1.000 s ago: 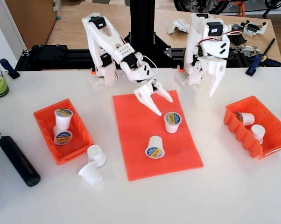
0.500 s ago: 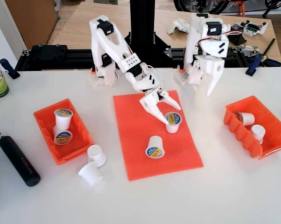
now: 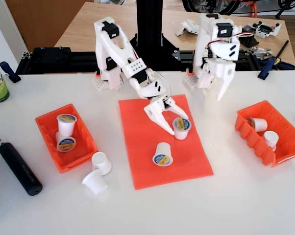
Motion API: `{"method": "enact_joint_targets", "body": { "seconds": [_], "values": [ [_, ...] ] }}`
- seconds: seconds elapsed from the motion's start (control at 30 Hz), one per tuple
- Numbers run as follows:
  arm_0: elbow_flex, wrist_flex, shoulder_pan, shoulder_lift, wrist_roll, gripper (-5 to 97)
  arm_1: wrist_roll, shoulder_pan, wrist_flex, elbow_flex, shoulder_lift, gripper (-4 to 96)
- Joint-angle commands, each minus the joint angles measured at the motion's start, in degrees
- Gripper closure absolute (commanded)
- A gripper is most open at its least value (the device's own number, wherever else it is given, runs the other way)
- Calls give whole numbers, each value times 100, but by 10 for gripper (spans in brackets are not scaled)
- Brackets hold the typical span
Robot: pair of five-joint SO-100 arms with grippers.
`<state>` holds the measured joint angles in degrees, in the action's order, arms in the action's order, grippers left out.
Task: Sort the coffee pods, blue into left, red into right
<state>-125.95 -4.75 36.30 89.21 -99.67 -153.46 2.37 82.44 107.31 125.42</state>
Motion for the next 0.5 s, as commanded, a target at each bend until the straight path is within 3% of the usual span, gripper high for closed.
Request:
{"method": "enact_joint_targets", "body": {
  "seconds": [0.0,0.47],
  "values": [
    [264,-378,-18,-211,-123,573,62,-9,-114,18,149,537],
    [290,-642,334,-545,70,576,105,-9,-211,44,149,553]
  ]
}}
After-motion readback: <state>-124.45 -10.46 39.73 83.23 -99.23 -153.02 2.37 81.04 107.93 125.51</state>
